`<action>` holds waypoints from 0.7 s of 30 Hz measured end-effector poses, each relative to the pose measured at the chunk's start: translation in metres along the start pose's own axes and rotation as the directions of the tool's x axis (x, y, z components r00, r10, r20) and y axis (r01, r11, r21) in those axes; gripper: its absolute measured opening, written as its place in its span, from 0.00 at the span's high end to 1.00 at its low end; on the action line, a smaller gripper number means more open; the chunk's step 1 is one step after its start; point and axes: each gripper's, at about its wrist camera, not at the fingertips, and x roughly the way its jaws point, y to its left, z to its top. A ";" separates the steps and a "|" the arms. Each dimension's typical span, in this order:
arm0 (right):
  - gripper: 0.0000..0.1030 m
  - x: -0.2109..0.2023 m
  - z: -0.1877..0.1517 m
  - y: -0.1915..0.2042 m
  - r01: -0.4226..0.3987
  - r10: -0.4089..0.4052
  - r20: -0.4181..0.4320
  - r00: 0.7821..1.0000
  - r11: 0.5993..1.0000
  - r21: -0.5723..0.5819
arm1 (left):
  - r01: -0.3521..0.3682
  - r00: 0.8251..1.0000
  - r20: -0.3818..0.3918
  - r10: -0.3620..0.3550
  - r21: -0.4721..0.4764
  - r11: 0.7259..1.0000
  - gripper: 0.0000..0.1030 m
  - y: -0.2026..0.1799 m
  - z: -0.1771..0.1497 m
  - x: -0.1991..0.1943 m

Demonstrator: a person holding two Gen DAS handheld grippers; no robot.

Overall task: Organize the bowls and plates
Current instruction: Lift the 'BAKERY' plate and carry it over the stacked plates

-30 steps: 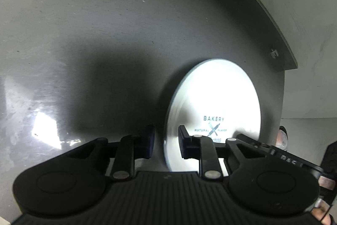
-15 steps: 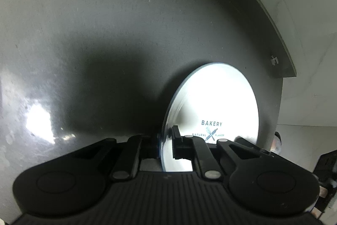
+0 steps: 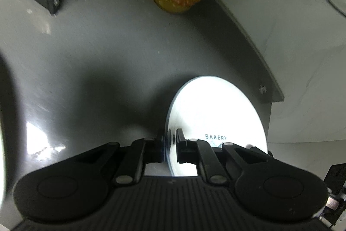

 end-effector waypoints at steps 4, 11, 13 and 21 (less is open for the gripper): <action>0.93 -0.004 0.003 0.029 -0.018 0.018 0.020 1.000 0.999 -0.031 | 0.026 0.999 0.033 -0.026 -0.012 1.000 0.93 0.011 0.005 -0.024; 0.93 -0.006 -0.004 0.076 -0.043 0.047 0.040 0.998 0.995 -0.085 | 0.031 0.996 0.086 -0.031 -0.002 1.000 0.92 0.034 0.012 -0.074; 0.93 -0.006 -0.007 0.088 -0.049 0.054 0.041 0.998 0.994 -0.097 | 0.039 0.995 0.092 -0.038 -0.010 0.999 0.92 0.043 0.014 -0.085; 0.93 0.006 -0.021 0.130 -0.074 0.079 0.031 0.996 0.989 -0.126 | 0.030 0.992 0.121 -0.028 -0.018 0.999 0.92 0.079 0.014 -0.126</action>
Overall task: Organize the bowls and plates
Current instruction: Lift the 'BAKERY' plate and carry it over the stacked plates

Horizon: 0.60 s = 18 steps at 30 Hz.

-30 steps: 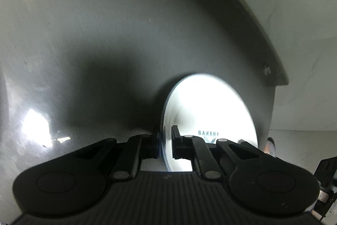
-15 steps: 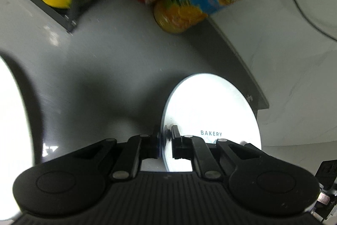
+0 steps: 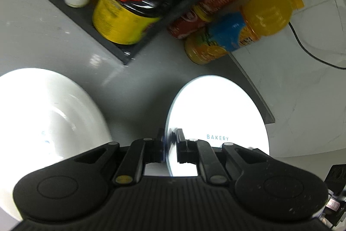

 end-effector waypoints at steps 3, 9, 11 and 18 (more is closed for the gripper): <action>0.93 0.009 -0.006 0.017 -0.014 0.014 -0.009 1.000 1.000 -0.009 | -0.008 1.000 0.006 0.008 -0.009 1.000 0.92 0.017 0.001 -0.013; 0.93 0.020 -0.018 0.045 -0.023 0.022 -0.027 0.999 0.999 -0.032 | -0.030 0.999 0.018 0.030 -0.023 0.999 0.92 0.043 0.000 -0.031; 0.93 0.023 -0.019 0.053 -0.025 0.024 -0.031 0.999 0.999 -0.037 | -0.036 0.999 0.023 0.037 -0.026 0.999 0.92 0.051 0.000 -0.036; 0.93 0.033 -0.028 0.074 -0.031 0.028 -0.053 0.998 0.998 -0.063 | -0.048 0.998 0.033 0.049 -0.045 0.998 0.92 0.074 -0.004 -0.051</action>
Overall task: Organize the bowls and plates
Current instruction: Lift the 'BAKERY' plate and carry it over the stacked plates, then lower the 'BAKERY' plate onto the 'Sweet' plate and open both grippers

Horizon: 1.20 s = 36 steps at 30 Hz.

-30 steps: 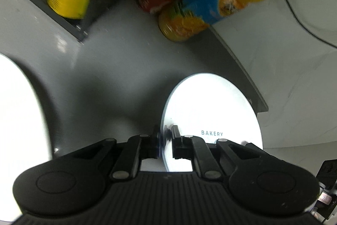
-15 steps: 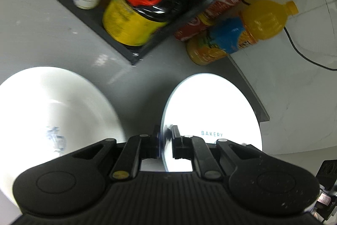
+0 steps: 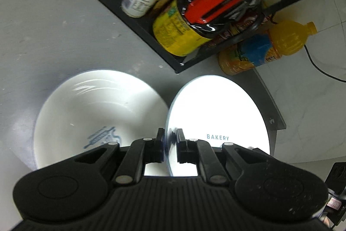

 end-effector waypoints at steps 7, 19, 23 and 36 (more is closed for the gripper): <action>0.93 0.018 -0.011 0.014 0.007 -0.007 -0.038 0.999 1.000 0.002 | -0.022 1.000 -0.010 0.021 -0.039 0.999 0.92 0.029 -0.007 -0.002; 0.93 0.045 -0.023 0.031 0.027 -0.031 -0.100 0.994 0.999 -0.044 | -0.056 0.998 -0.032 0.053 -0.107 0.993 0.91 0.066 -0.019 0.002; 0.93 0.054 -0.025 0.033 0.034 -0.040 -0.118 0.992 0.998 -0.056 | -0.070 0.997 -0.048 0.064 -0.136 0.988 0.90 0.076 -0.022 0.007; 0.93 0.074 -0.031 0.048 0.064 -0.080 -0.147 0.986 0.992 -0.107 | -0.159 0.987 -0.057 0.152 -0.155 0.975 0.87 0.088 -0.025 0.013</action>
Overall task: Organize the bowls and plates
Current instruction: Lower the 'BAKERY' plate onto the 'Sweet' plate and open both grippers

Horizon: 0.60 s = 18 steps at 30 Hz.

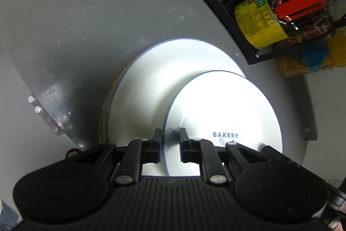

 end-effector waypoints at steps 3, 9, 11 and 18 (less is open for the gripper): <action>0.93 0.003 0.000 0.001 0.007 -0.007 -0.004 1.000 1.000 0.002 | -0.011 1.000 -0.005 0.011 -0.018 1.000 0.86 0.004 0.000 0.001; 0.93 0.004 0.002 0.001 0.011 -0.011 0.003 1.000 1.000 0.006 | -0.059 0.998 0.018 0.059 0.006 0.998 0.86 -0.002 0.002 -0.011; 0.93 0.005 0.001 0.000 0.009 -0.009 0.001 1.000 1.000 0.012 | -0.051 0.998 0.028 0.051 0.000 0.999 0.85 -0.003 0.004 -0.019; 0.92 0.011 0.003 -0.002 0.008 -0.007 -0.016 1.000 1.000 0.020 | -0.103 0.985 0.142 0.098 0.033 0.994 0.48 -0.011 0.010 -0.050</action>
